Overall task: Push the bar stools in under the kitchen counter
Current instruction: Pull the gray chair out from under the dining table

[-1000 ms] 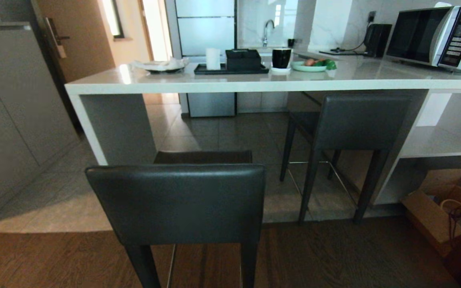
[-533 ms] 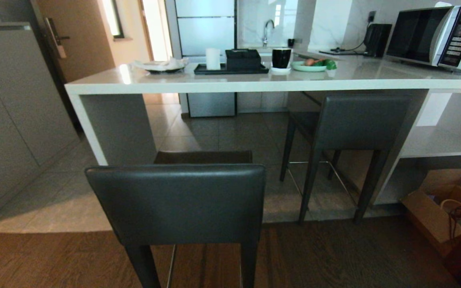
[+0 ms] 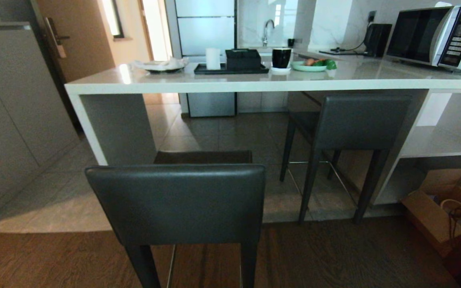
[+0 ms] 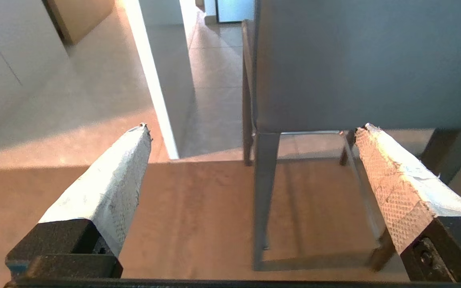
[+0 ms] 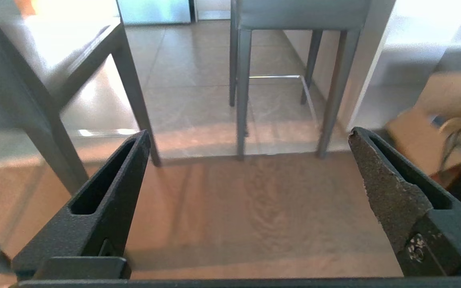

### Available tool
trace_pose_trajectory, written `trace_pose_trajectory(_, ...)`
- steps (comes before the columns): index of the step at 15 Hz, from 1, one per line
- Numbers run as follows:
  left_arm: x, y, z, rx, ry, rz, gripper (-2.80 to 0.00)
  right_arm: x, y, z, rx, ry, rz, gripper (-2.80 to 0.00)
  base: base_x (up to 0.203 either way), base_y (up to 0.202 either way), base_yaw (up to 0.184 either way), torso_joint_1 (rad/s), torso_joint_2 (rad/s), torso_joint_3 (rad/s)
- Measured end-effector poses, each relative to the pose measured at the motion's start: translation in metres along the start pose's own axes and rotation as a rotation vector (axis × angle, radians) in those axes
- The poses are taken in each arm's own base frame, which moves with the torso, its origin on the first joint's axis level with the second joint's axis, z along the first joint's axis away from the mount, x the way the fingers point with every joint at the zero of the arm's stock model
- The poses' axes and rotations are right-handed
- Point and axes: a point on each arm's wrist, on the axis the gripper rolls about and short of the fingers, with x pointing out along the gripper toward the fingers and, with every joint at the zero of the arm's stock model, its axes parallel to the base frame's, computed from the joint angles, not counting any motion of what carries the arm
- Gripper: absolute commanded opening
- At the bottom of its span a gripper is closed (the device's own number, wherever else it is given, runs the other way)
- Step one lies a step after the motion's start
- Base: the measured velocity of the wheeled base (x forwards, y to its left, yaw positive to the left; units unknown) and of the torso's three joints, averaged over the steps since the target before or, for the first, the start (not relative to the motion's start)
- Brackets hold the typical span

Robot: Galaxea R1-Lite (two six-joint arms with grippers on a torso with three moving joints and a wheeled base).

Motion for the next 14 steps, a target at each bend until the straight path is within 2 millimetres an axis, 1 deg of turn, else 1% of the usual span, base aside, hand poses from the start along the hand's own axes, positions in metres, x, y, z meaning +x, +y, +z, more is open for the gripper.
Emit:
trace_pose_trajectory(2,0.0001,0.0001,-0.0004,-0.054,0.001,0.004,0.00,0.0000,-0.0001,0.0001,0.021,-0.001,-0.003,0.00,0.000,0.000,0.000,0.000,0.00,0.000)
trace_pose_trajectory(9,0.0002,0.0001,0.0001,-0.055,-0.006,0.004,0.00,0.0000,0.0000,0.0000,0.021,0.000,-0.004,0.00,0.000,0.000,0.000,0.000,0.00,0.000)
trace_pose_trajectory(10,0.0003,0.0001,0.0001,-0.056,-0.007,0.004,0.00,0.0000,0.0000,0.0000,0.027,0.000,-0.004,-1.15,0.000,0.000,0.000,0.000,0.00,0.000)
trace_pose_trajectory(11,0.0003,0.0001,0.0001,-0.052,-0.007,0.003,0.00,0.0000,0.0000,0.0000,0.024,0.000,-0.003,-2.80,0.000,0.000,0.000,0.000,0.00,0.000)
trace_pose_trajectory(14,0.0003,0.0001,0.0001,-0.053,-0.007,0.001,0.00,-0.0001,0.0003,-0.0002,-0.031,0.003,0.010,-2.80,0.000,0.000,0.000,0.000,0.00,0.000)
